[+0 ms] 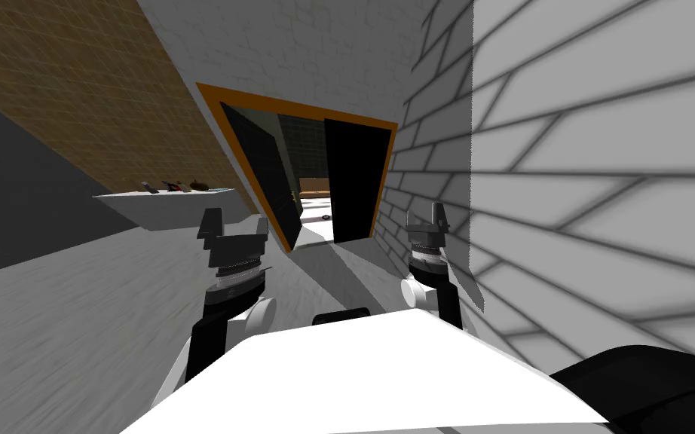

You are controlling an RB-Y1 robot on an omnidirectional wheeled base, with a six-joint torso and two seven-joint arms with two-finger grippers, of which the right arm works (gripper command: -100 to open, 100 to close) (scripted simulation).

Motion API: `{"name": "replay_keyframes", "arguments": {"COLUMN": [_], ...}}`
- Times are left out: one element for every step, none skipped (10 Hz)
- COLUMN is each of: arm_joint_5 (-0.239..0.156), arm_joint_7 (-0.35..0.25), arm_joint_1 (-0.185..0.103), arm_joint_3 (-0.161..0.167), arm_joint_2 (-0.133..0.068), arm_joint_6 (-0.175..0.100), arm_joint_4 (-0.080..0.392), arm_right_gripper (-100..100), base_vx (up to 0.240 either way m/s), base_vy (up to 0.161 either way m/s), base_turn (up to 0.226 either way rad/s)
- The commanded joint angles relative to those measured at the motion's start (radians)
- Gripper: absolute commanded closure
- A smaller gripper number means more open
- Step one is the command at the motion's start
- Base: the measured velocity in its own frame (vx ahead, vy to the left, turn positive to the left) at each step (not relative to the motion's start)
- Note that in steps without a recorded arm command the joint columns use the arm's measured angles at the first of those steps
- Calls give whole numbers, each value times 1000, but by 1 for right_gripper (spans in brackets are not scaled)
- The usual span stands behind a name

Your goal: Push the door open

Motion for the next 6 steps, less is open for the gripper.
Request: {"name": "replay_keyframes", "arguments": {"arm_joint_5": [-16, -25, -39, -52, -66, -80], "arm_joint_7": [-20, -32, -50, -66, -83, -100], "arm_joint_1": [-7, -11, -18, -24, -30, -36], "arm_joint_3": [1, 1, 2, 2, 3, 3], "arm_joint_2": [-10, -16, -24, -30, -36, -42], "arm_joint_6": [-8, -13, -20, -27, -33, -40], "arm_joint_4": [29, 47, 74, 98, 124, 149], "arm_right_gripper": [-100, -100, -100, -100, -100, -100], "base_vx": [59, 97, 150, 157, 158, 154], "base_vy": [9, 11, 6, -11, 6, 5], "base_turn": [103, 129, 142, 118, 148, 153]}}
